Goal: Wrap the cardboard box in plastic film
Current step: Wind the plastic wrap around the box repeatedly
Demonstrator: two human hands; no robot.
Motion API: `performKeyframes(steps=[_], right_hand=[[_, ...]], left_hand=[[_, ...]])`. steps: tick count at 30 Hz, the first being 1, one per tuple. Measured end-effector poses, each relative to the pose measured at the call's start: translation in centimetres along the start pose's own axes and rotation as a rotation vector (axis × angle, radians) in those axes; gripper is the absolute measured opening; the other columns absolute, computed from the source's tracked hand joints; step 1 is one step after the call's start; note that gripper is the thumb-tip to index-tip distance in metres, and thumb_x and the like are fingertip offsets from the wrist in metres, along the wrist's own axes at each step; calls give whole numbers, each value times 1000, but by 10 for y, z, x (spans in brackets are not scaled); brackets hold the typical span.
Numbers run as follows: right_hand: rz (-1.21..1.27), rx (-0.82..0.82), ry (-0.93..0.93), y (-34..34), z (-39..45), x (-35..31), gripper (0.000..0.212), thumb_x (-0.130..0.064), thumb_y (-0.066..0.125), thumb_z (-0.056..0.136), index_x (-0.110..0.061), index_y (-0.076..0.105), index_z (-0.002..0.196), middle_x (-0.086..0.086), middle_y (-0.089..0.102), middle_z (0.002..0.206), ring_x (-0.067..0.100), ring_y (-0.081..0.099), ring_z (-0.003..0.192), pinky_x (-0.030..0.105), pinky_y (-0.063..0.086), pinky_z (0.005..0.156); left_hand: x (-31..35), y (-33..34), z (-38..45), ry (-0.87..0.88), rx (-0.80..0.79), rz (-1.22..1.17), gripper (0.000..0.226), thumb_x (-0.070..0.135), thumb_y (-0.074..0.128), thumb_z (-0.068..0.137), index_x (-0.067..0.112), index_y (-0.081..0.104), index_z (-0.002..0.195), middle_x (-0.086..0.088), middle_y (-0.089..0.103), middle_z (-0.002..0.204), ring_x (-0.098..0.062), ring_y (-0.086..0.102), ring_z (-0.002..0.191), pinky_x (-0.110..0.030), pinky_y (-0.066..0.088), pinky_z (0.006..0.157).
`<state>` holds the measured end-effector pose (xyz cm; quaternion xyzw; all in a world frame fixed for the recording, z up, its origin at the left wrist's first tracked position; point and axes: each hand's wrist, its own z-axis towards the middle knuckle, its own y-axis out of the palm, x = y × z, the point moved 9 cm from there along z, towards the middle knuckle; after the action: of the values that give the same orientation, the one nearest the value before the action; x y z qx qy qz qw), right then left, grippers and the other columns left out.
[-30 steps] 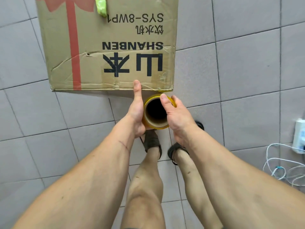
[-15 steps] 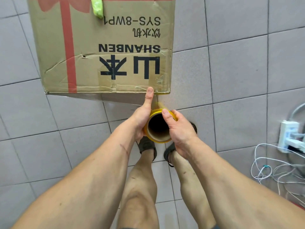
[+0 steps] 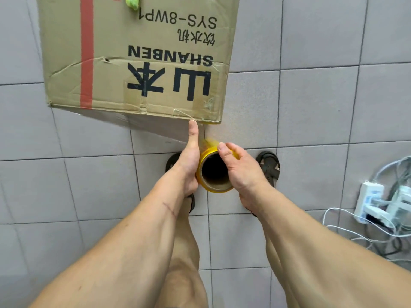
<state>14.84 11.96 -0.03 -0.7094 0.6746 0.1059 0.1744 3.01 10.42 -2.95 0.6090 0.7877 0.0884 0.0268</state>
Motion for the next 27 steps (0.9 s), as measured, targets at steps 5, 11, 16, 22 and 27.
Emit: performKeyframes(steps=[5,11,16,22,27], right_hand=[[-230,4,-71,-15,14,-17,67,-53,63,90,-23,45,147,2,51,144,18,52,128,35,40,110],[-247,-78,-55,-26,22,-26,76,-59,68,83,-27,43,148,-4,51,141,14,52,123,26,45,97],[-210,-136,-55,-43,32,-39,67,-59,63,87,-23,51,142,-2,61,133,14,58,119,26,45,97],[-412,-100,-118,-51,40,-59,84,-61,74,76,-23,45,145,5,50,143,20,53,126,35,44,105],[-418,-195,-138,-63,38,-70,66,-51,70,84,-26,50,142,2,59,135,14,56,121,29,43,104]], left_hand=[[-3,19,5,20,-11,-91,138,110,30,59,6,71,141,-24,77,133,-39,73,128,-56,53,116],[6,15,12,146,310,-11,137,117,54,26,12,81,110,-16,84,109,-36,80,109,-55,58,110],[12,53,6,36,56,-66,127,108,28,75,5,77,131,-24,80,122,-38,78,117,-50,60,105],[8,64,18,34,109,-202,135,115,30,61,9,78,128,-20,83,112,-33,82,98,-46,65,91],[12,76,17,61,92,-317,116,104,25,81,6,78,116,-23,83,106,-38,81,100,-51,63,93]])
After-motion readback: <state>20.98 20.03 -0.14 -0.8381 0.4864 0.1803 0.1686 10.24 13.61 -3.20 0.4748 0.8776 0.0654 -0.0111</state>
